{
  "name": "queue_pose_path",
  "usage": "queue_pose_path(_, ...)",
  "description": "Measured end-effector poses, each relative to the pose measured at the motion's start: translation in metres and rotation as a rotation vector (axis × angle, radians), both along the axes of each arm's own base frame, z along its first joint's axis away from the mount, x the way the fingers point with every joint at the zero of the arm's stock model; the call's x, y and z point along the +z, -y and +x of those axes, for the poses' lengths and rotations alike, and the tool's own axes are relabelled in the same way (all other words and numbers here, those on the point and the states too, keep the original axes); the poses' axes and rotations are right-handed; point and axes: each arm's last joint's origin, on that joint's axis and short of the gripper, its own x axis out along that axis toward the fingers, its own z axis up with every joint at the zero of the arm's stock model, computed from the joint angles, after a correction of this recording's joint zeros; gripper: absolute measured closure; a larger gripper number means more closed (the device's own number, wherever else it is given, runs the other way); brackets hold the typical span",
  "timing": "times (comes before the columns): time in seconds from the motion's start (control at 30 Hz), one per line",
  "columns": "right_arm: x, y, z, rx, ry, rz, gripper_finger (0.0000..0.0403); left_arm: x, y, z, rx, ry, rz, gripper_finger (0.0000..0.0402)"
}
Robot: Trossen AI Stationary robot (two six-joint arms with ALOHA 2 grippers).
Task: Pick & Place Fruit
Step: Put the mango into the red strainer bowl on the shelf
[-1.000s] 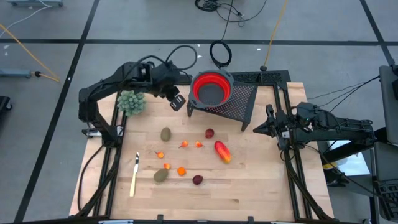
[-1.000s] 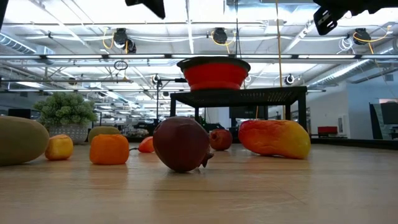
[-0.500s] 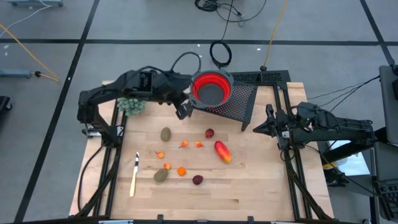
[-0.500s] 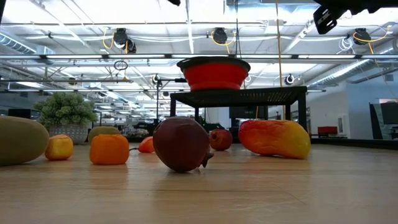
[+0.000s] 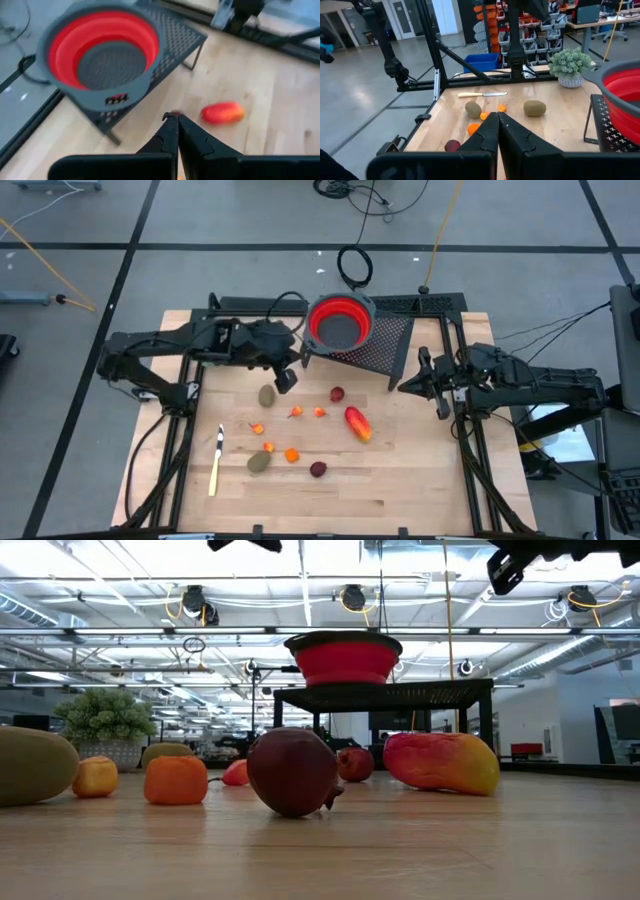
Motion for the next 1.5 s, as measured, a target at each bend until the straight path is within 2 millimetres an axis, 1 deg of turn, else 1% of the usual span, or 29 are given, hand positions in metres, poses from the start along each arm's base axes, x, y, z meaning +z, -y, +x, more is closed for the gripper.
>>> queue_pose_path(0.1, 0.002, -0.002, 0.006, 0.01, 0.026, -0.001, 0.0403, -0.01, 0.001, -0.017, -0.018, 0.023, -0.014, 0.04)
queue_pose_path(0.17, 0.003, -0.004, 0.011, -0.016, 0.034, 0.01, 0.0403, -0.013, 0.002, -0.029, -0.036, 0.069, -0.021, 0.0398)
queue_pose_path(0.23, 0.003, -0.007, 0.015, -0.044, 0.047, 0.025, 0.0403, -0.02, 0.002, -0.042, -0.054, 0.072, -0.009, 0.0395)
queue_pose_path(0.3, 0.002, -0.01, 0.021, -0.062, 0.039, 0.037, 0.0403, -0.022, 0.002, -0.052, -0.071, 0.131, -0.001, 0.0398)
queue_pose_path(0.5, 0.002, -0.022, 0.036, -0.133, 0.039, 0.039, 0.0403, -0.036, 0.003, -0.093, -0.112, 0.184, 0.012, 0.0396)
queue_pose_path(0.57, 0.006, -0.027, 0.042, -0.147, 0.03, 0.033, 0.0403, -0.038, 0.004, -0.105, -0.12, 0.227, 0.01, 0.0399)
queue_pose_path(0.67, 0.017, -0.034, 0.053, -0.161, 0.023, 0.015, 0.0403, -0.046, 0.004, -0.123, -0.132, 0.262, 0.017, 0.0397)
queue_pose_path(0.83, 0.032, -0.044, 0.072, -0.152, -0.055, -0.013, 0.0403, -0.06, 0.005, -0.149, -0.136, 0.308, 0.017, 0.04)
queue_pose_path(1.03, 0.049, -0.056, 0.098, -0.131, -0.172, -0.044, 0.0403, -0.077, 0.006, -0.17, -0.176, 0.35, 0.011, 0.0393)
queue_pose_path(1.17, 0.06, -0.06, 0.115, -0.142, -0.275, -0.027, 0.0403, -0.087, 0.008, -0.179, -0.239, 0.378, 0.027, 0.04)
queue_pose_path(1.3, 0.065, -0.065, 0.133, -0.147, -0.375, -0.018, 0.0403, -0.097, 0.008, -0.188, -0.268, 0.406, 0.035, 0.0393)
queue_pose_path(1.5, 0.062, -0.075, 0.158, -0.117, -0.502, 0.01, 0.0403, -0.109, 0.009, -0.201, -0.278, 0.454, 0.035, 0.0398)
